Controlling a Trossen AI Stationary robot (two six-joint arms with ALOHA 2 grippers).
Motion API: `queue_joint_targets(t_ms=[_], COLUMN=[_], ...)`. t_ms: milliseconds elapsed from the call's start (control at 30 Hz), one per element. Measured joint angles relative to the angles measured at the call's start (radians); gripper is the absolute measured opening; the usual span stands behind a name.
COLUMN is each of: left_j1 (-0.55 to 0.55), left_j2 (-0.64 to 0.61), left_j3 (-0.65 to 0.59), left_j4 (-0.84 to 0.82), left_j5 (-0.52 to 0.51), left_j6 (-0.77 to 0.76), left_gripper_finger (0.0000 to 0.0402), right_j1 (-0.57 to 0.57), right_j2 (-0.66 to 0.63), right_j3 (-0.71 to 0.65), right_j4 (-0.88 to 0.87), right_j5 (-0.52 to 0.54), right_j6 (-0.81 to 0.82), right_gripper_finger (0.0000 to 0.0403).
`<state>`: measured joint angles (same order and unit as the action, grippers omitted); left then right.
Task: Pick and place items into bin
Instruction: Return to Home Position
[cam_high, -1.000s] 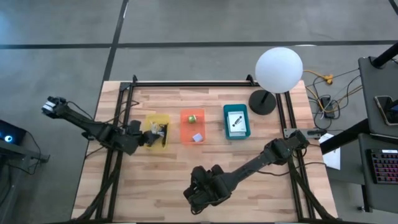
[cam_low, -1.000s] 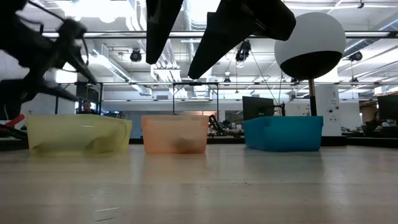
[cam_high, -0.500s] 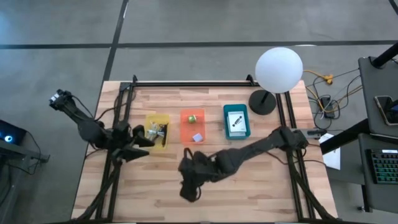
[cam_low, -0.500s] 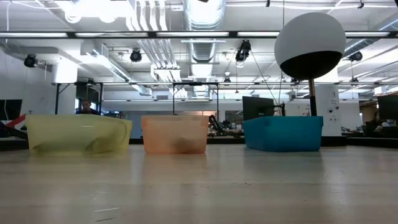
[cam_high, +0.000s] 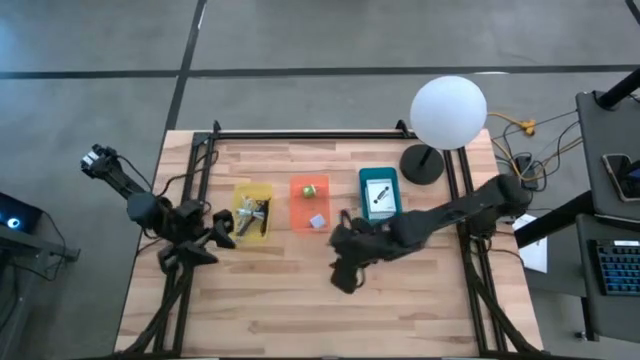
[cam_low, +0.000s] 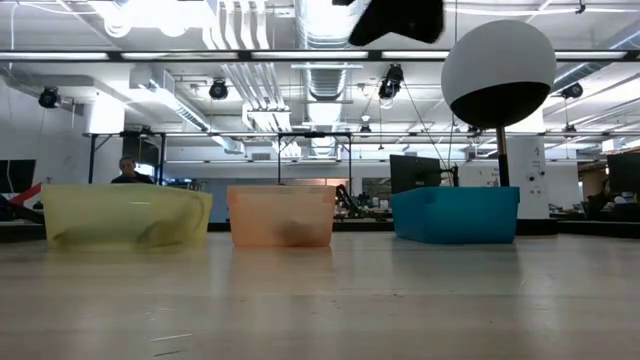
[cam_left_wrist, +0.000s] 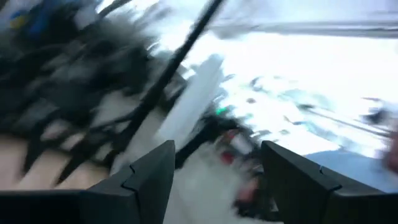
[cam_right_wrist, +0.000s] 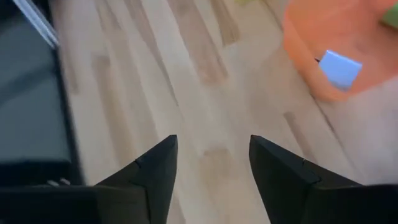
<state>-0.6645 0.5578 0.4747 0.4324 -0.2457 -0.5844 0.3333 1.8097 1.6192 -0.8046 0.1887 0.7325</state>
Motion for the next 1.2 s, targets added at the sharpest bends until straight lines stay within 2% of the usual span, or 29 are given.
queue_joint_targets(t_ms=[100, 200, 300, 467, 533, 667, 733, 833, 967, 1033, 1200], left_j1=[0.019, 0.053, 0.133, 0.346, 0.435, 0.535, 0.548, 0.547, 0.547, 0.547, 0.547], left_j2=[0.061, 0.126, 0.175, 0.107, 0.048, -0.043, -0.087, -0.158, -0.273, -0.316, -0.386], left_j3=[-0.065, -0.133, -0.174, -0.187, -0.191, -0.181, -0.174, -0.158, -0.138, -0.139, -0.144], left_j4=[0.284, 0.436, 0.481, 0.488, 0.408, 0.225, 0.17, 0.056, -0.194, -0.258, -0.331], left_j5=[0.066, 0.071, 0.096, 0.295, 0.342, 0.353, 0.348, 0.33, 0.249, 0.201, 0.18], left_j6=[0.119, 0.141, 0.11, 0.108, 0.094, 0.076, 0.097, 0.125, 0.15, 0.189, 0.325], left_gripper_finger=[0.0221, 0.0221, 0.0221, 0.0221, 0.0222, 0.0222, 0.0222, 0.0222, 0.0222, 0.0222, 0.0222], right_j1=[0.002, 0.001, -0.014, -0.046, -0.044, -0.046, -0.057, -0.055, -0.045, -0.047, -0.046], right_j2=[-0.125, -0.227, -0.336, -0.493, -0.566, -0.675, -0.731, -0.832, -0.936, -0.974, -1.043], right_j3=[-0.22, -0.384, -0.468, -0.57, -0.601, -0.696, -0.753, -0.866, -1.036, -1.098, -1.193], right_j4=[0.217, 0.405, 0.469, 0.435, 0.462, 0.513, 0.533, 0.658, 0.88, 0.98, 0.982], right_j5=[-0.006, -0.004, -0.006, -0.005, -0.006, 0.022, 0.05, 0.034, -0.005, -0.001, 0.001], right_j6=[0.079, 0.077, 0.011, 0.005, -0.019, -0.115, -0.129, -0.129, -0.143, -0.154, -0.157], right_gripper_finger=[0.0173, 0.0159, 0.015, 0.0143, 0.0145, 0.0149, 0.015, 0.0149, 0.0144, 0.0142, 0.0143])
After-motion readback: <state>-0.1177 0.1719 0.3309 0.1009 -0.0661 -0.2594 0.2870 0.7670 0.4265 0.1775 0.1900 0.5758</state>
